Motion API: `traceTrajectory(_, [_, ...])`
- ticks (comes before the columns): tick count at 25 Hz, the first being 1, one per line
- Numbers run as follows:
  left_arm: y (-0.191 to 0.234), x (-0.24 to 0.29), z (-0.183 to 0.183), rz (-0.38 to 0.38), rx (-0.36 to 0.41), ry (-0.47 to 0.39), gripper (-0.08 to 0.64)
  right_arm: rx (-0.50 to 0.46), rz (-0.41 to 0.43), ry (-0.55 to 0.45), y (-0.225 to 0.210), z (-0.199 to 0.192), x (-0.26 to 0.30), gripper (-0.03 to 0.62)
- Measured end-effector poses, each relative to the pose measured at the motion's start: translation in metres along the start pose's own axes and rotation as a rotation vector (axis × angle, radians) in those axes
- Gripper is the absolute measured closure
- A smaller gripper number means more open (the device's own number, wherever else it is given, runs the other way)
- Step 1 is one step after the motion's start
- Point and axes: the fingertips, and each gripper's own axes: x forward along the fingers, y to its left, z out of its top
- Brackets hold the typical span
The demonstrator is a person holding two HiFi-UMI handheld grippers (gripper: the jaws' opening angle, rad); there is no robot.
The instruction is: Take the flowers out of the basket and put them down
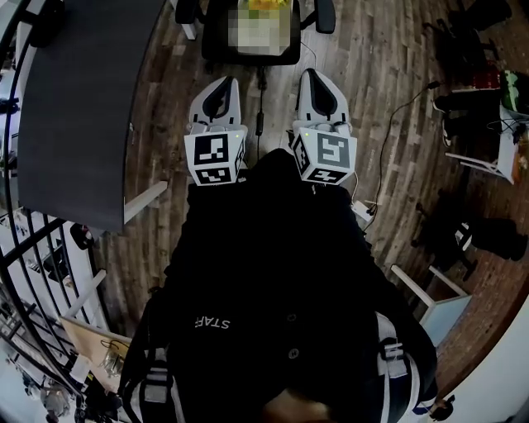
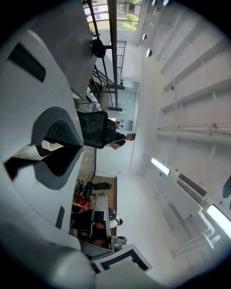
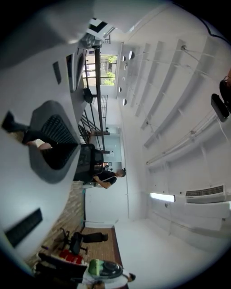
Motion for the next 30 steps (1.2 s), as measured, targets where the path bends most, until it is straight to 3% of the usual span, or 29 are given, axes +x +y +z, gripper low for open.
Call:
traceTrajectory(8, [0.012,0.048,-0.016,0.01,-0.016,0.056,0.557,0.009,-0.003,0.058,-0.025,-0.024,0.047,0.58])
traceTrajectory(22, [0.018,0.241,0.006,0.058,0.028,0.1,0.557,0.033,0.112,0.106,-0.127,-0.029,0.223,0.58])
traceTrajectory(30, [0.015,0.311,-0.003,0.058,0.009,0.155,0.557,0.054,0.136,0.145,-0.149,-0.041,0.274,0.58])
